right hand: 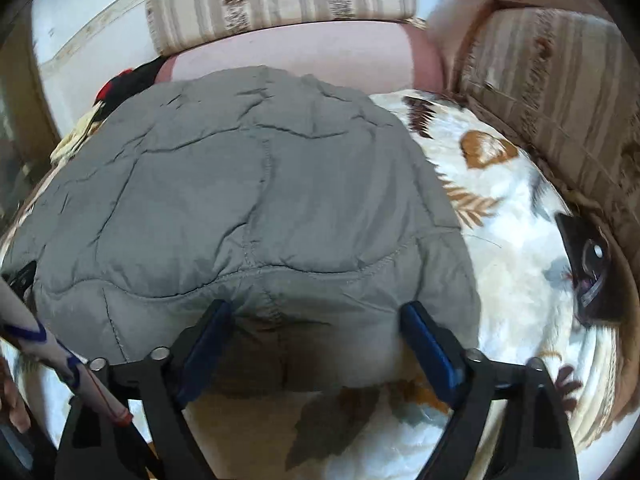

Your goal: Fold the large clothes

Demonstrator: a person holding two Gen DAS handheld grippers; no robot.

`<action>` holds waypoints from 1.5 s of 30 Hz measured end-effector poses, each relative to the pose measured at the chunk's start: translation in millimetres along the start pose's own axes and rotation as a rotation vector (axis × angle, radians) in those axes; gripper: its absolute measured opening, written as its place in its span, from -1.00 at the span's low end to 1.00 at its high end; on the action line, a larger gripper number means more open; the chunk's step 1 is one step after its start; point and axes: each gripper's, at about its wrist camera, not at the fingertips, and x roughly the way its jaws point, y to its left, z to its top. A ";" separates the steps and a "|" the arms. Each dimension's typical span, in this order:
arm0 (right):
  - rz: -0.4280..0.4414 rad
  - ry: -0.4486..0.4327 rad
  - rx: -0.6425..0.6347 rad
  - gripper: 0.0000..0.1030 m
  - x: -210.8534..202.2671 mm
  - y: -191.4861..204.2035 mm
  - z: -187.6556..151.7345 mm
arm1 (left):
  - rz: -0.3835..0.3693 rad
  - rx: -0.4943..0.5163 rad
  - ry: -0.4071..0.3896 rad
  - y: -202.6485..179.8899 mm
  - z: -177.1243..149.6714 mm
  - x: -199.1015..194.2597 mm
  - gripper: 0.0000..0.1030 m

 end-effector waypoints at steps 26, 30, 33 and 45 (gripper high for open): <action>0.188 -0.366 -0.047 0.94 -294.7 41.4 33.0 | -0.132 0.000 -0.392 30.2 52.4 -332.9 1.00; 0.180 -0.442 -0.096 1.00 -333.3 52.0 21.2 | -0.016 0.047 -0.405 23.5 49.9 -343.8 1.00; 0.147 -0.484 -0.074 1.00 -335.9 51.4 6.6 | -0.001 0.069 -0.347 21.0 39.6 -327.2 1.00; 0.041 -0.378 -0.069 1.00 -251.0 68.2 -5.0 | 0.045 0.004 -0.174 29.4 15.5 -245.7 1.00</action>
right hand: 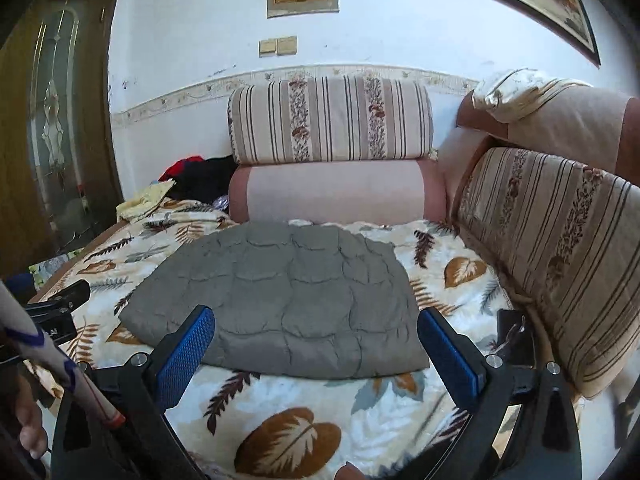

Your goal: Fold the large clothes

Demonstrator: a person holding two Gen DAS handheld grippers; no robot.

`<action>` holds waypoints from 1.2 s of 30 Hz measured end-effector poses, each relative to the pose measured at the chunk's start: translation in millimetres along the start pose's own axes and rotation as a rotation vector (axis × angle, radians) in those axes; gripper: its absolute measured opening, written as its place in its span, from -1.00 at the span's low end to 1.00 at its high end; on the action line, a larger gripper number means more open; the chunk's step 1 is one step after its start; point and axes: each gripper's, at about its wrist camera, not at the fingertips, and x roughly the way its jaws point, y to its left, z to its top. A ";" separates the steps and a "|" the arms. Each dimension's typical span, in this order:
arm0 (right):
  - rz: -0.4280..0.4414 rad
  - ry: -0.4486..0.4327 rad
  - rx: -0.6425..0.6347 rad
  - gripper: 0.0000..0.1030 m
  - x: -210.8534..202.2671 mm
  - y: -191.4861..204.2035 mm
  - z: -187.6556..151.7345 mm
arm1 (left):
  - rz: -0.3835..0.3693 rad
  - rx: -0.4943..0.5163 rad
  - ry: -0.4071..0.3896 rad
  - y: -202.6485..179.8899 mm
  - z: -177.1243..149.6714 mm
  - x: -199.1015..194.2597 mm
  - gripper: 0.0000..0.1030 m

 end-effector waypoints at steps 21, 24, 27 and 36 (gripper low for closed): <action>0.001 0.084 -0.025 1.00 39.8 9.5 -18.7 | -0.061 0.108 0.117 -29.5 -24.8 38.3 1.00; 0.004 0.084 -0.026 1.00 38.7 11.0 -20.0 | -0.061 0.110 0.119 -28.6 -26.5 37.8 1.00; 0.008 0.087 -0.036 1.00 38.8 12.8 -21.6 | -0.057 0.112 0.120 -27.7 -28.0 38.1 1.00; 0.011 0.097 -0.044 1.00 40.5 14.8 -25.5 | -0.060 0.118 0.132 -28.3 -32.2 40.2 1.00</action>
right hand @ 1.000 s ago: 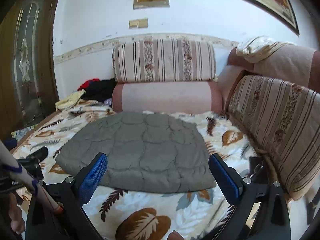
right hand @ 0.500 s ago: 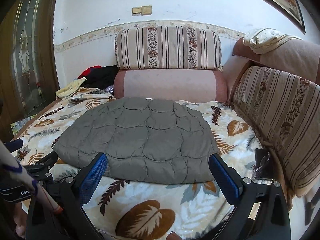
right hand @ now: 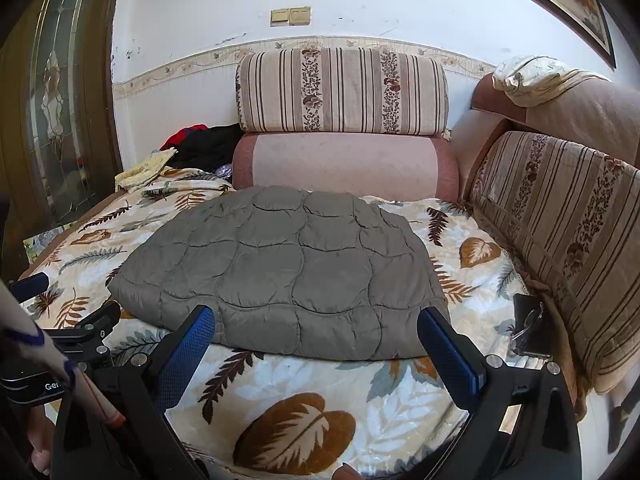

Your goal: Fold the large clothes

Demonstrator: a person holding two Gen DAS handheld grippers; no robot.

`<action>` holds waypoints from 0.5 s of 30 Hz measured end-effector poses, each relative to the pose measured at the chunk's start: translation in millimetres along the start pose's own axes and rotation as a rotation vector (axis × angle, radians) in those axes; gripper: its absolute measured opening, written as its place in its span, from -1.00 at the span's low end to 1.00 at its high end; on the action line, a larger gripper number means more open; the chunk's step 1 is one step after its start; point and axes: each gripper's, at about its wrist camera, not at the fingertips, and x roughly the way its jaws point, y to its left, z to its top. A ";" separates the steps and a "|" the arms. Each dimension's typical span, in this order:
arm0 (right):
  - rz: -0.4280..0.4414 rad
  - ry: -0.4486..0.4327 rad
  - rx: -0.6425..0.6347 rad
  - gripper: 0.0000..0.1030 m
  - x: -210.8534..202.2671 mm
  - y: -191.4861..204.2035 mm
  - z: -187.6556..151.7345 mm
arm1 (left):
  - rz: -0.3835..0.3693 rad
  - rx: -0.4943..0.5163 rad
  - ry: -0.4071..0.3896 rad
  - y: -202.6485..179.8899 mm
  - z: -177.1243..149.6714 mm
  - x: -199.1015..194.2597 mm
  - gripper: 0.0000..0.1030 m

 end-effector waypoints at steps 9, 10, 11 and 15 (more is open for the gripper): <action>0.000 0.011 -0.003 1.00 3.3 0.9 -3.6 | 0.005 0.002 0.013 0.6 -2.3 4.4 1.00; 0.000 0.014 -0.005 1.00 3.9 1.1 -3.8 | 0.004 0.001 0.016 0.9 -2.6 5.4 1.00; 0.000 0.016 -0.005 1.00 4.0 1.1 -3.9 | 0.004 0.001 0.018 1.1 -2.9 6.0 1.00; 0.005 0.026 -0.006 1.00 7.3 0.0 -5.0 | 0.009 0.001 0.024 1.2 -4.6 8.4 1.00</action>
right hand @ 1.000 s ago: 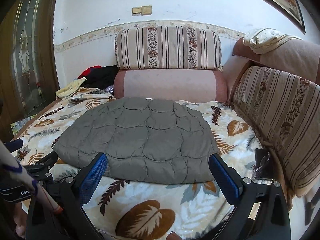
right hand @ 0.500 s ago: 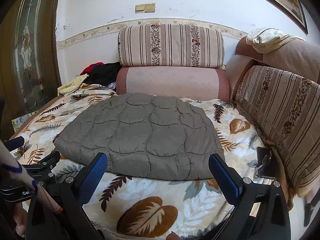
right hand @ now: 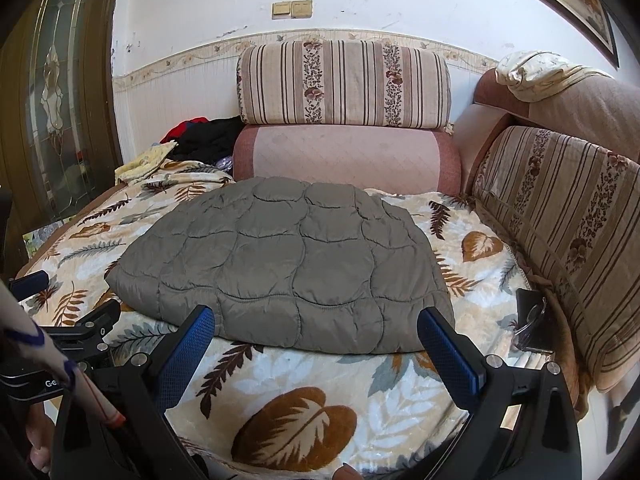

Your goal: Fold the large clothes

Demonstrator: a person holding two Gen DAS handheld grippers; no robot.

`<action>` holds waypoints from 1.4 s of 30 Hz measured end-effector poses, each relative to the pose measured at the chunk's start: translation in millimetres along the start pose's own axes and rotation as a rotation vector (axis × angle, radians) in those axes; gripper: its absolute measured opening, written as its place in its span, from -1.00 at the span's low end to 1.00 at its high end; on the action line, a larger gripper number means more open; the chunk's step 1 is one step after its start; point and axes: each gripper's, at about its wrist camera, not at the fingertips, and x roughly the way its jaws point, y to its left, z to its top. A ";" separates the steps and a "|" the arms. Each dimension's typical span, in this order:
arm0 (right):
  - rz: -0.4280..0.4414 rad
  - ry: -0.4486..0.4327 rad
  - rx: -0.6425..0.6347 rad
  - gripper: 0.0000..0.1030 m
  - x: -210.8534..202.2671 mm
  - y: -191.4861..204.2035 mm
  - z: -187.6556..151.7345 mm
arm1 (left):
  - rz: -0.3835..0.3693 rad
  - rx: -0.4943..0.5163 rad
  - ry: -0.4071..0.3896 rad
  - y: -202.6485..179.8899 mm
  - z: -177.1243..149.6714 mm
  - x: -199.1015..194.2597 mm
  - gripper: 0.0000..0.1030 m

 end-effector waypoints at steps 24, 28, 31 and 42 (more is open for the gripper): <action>0.009 0.022 -0.009 1.00 6.0 0.2 -3.4 | -0.003 -0.001 0.019 0.6 -4.7 6.6 1.00; 0.008 0.024 -0.010 1.00 6.1 0.7 -3.5 | -0.003 -0.004 0.024 1.1 -5.8 8.8 1.00; 0.006 0.022 -0.008 1.00 6.0 0.5 -3.6 | -0.003 -0.005 0.027 1.4 -6.7 9.3 1.00; 0.006 0.037 -0.005 1.00 10.1 -2.8 -4.4 | -0.007 -0.010 0.042 3.5 -7.6 13.3 1.00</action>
